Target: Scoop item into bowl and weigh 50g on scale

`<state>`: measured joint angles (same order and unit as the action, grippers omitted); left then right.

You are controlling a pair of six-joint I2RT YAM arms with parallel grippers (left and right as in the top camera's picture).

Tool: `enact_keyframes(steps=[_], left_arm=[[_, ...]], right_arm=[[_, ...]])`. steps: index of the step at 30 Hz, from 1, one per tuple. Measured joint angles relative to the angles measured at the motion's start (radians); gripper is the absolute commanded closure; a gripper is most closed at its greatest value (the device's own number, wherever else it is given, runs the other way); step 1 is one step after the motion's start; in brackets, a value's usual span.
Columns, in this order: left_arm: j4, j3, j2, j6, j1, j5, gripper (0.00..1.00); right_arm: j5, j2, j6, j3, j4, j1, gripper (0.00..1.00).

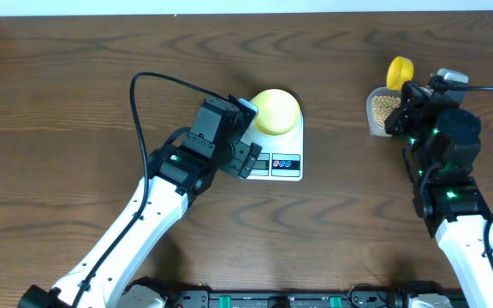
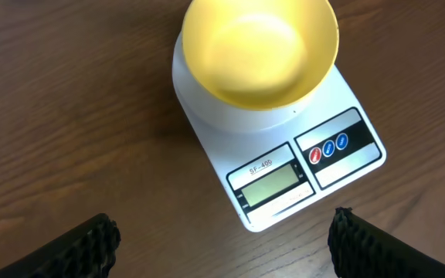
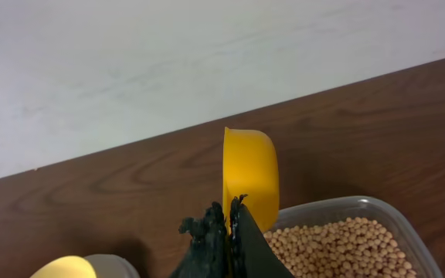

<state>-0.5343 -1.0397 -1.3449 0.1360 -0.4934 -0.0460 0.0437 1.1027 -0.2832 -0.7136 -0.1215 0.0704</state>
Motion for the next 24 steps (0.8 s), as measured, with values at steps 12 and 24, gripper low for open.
enact_keyframes(steps=[12,24], left_arm=[[0.011,0.0,0.0,0.056,0.0,-0.008,0.11],[0.022,0.0,0.0,0.13,0.003,-0.075,0.12]], right_arm=[[0.001,0.0,0.0,0.0,-0.018,0.0,0.99],[0.0,0.0,0.0,0.0,-0.018,0.0,0.99]])
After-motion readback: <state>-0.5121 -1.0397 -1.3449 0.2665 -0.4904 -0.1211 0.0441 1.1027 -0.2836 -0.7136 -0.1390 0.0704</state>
